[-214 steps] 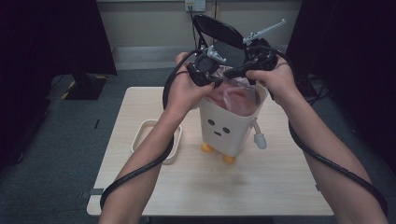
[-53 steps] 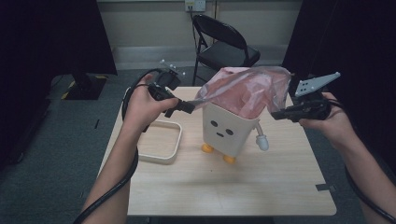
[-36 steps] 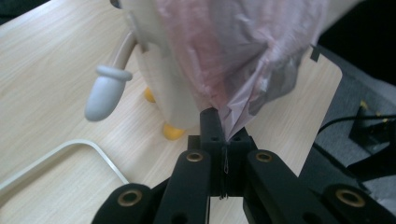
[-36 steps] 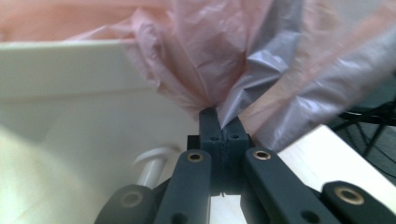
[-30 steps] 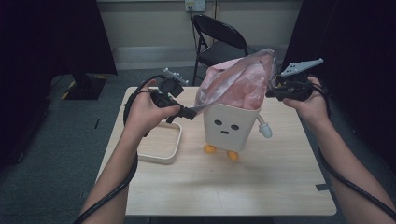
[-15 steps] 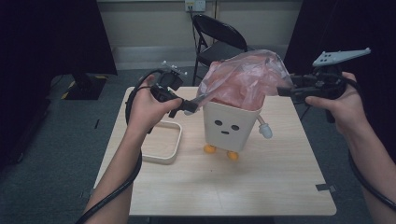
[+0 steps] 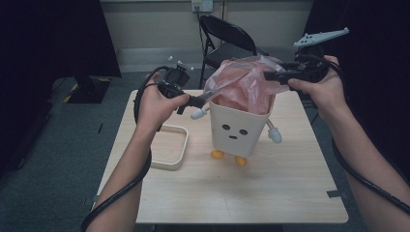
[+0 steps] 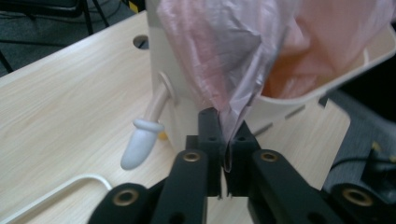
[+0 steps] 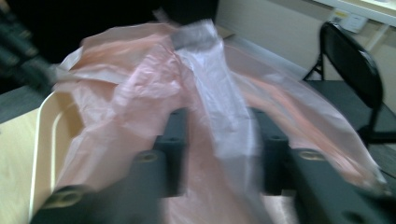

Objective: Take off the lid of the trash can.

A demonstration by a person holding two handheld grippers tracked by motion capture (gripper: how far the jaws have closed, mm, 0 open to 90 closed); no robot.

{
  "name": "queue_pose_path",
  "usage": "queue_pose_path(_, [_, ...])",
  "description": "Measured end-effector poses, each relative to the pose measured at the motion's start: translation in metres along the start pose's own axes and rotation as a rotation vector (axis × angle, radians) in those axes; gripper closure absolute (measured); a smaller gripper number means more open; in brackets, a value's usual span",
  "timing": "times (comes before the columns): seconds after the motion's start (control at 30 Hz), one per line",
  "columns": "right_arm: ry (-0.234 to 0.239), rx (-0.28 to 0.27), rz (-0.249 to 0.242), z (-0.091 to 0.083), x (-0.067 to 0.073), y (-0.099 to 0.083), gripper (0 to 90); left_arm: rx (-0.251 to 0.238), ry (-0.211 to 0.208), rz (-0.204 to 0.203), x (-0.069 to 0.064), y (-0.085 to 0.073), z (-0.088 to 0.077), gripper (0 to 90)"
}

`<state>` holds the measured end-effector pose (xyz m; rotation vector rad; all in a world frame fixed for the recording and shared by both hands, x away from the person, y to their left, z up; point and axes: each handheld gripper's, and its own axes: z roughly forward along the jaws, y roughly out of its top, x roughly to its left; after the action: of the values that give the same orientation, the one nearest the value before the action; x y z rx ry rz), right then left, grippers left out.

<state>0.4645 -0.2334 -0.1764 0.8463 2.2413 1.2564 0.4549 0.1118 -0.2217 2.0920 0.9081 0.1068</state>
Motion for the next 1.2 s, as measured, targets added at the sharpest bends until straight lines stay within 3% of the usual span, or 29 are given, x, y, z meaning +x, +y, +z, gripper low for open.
queue_pose_path(0.03, [0.021, 0.005, -0.004, 0.003, 0.000, -0.001, 66.6, -0.026, 0.021, 0.006, 0.001, 0.000, -0.001, 79.5])
queue_pose_path(0.1, [0.103, 0.011, -0.025, 0.004, 0.003, -0.003, 80.0, -0.075, 0.031, 0.045, 0.001, 0.000, -0.002, 54.4])
queue_pose_path(0.23, [0.167, 0.038, -0.084, -0.001, 0.014, -0.005, 85.6, -0.123, 0.056, 0.037, -0.004, 0.001, -0.009, 32.3])
queue_pose_path(0.3, [0.210, 0.040, -0.141, -0.006, 0.025, -0.005, 86.1, -0.134, 0.069, 0.031, -0.009, 0.001, -0.014, 30.2])
queue_pose_path(0.4, [0.237, 0.040, -0.201, -0.016, 0.042, -0.006, 86.5, -0.128, 0.085, 0.026, -0.015, -0.001, -0.022, 27.1])
queue_pose_path(0.53, [0.262, 0.044, -0.249, -0.028, 0.058, -0.010, 86.8, -0.141, 0.093, 0.044, -0.026, -0.001, -0.029, 24.8])
queue_pose_path(0.67, [0.295, 0.054, -0.243, -0.033, 0.063, -0.021, 87.0, -0.117, 0.065, 0.080, -0.040, -0.001, -0.025, 28.6])
queue_pose_path(0.73, [0.302, 0.071, -0.233, -0.031, 0.063, -0.028, 87.1, -0.111, 0.044, 0.098, -0.045, 0.000, -0.020, 28.9])
queue_pose_path(0.8, [0.329, 0.082, -0.216, -0.028, 0.063, -0.034, 87.1, -0.106, 0.051, 0.120, -0.048, 0.003, -0.015, 28.9])
queue_pose_path(0.87, [0.349, 0.097, -0.229, -0.025, 0.065, -0.038, 87.3, -0.105, 0.031, 0.121, -0.051, 0.007, -0.010, 28.7])
queue_pose_path(1.2, [0.349, 0.168, -0.238, -0.008, 0.073, -0.055, 87.3, -0.080, -0.012, 0.159, -0.072, 0.016, 0.004, 27.7])
